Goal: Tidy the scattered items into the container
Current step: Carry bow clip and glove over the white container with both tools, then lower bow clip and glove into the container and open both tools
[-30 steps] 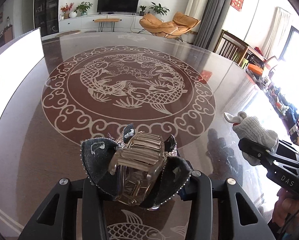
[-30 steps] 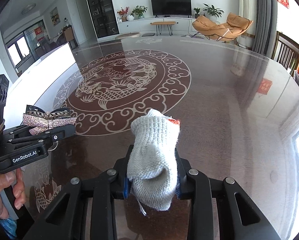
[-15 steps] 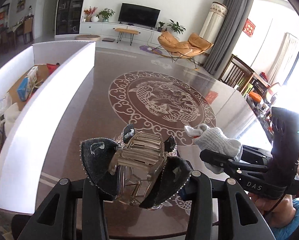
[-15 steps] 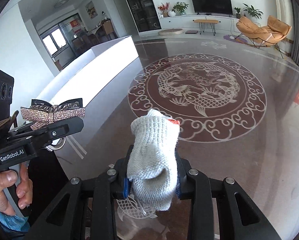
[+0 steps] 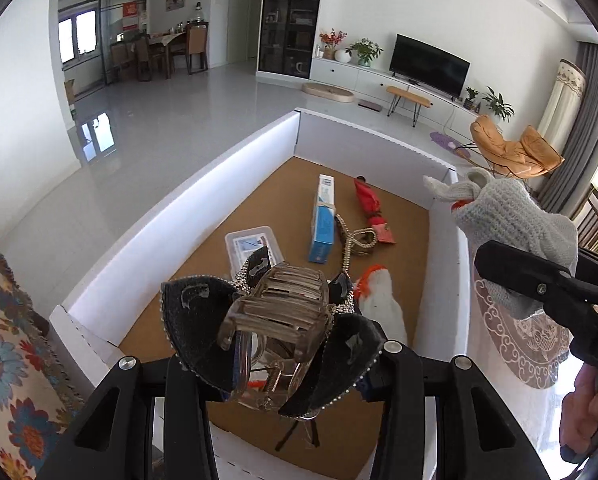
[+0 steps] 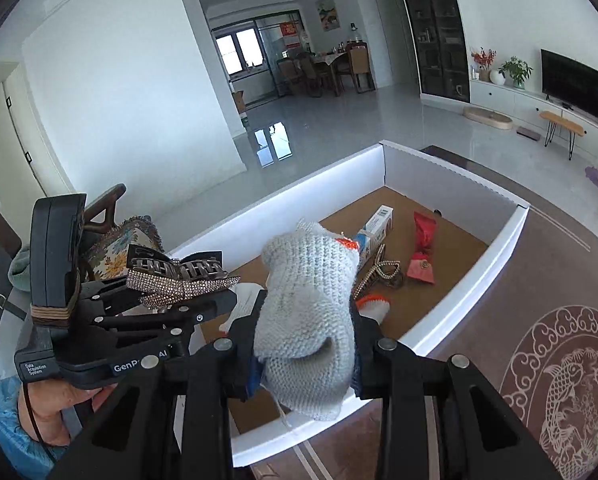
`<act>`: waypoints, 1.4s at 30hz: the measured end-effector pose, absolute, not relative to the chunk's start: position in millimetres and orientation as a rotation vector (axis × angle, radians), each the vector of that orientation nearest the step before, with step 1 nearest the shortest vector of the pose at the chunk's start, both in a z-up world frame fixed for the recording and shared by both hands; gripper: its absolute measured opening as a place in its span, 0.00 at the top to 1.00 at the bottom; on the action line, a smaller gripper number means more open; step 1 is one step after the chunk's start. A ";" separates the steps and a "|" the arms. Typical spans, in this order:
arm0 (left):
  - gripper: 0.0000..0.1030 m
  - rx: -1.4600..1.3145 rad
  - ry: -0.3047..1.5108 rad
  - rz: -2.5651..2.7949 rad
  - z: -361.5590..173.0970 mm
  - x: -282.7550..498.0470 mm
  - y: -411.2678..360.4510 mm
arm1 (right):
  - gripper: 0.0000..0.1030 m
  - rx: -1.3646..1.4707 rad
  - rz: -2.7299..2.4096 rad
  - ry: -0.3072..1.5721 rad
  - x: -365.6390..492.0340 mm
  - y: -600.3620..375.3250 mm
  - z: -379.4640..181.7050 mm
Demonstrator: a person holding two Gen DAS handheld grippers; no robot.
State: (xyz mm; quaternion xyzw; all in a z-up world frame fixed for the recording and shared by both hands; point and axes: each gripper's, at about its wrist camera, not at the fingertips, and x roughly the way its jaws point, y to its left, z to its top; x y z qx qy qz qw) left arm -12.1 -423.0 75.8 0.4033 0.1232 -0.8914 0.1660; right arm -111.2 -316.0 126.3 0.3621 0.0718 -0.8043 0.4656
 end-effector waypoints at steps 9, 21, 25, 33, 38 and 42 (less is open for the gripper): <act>0.57 1.193 0.326 -2.441 35.4 -29.8 -450.1 | 0.68 1.001 -1.988 0.371 -156.0 -399.6 73.8; 0.42 1.148 0.276 -2.395 34.4 -33.3 -453.7 | 0.49 1.079 -1.996 0.496 -163.9 -405.5 50.3; 0.04 1.101 0.266 -2.366 38.3 -31.5 -451.3 | 0.39 1.149 -1.978 0.500 -170.1 -405.6 40.8; 0.04 1.060 0.292 -2.331 56.9 -27.3 -447.6 | 0.39 1.104 -2.039 0.408 -174.1 -382.0 71.1; 0.04 0.969 0.361 -2.409 104.4 -17.2 -447.2 | 0.39 1.022 -2.063 0.298 -170.7 -367.3 123.2; 0.00 0.973 0.412 -2.405 133.8 -16.6 -440.5 | 0.39 0.990 -2.054 0.259 -163.4 -355.8 154.2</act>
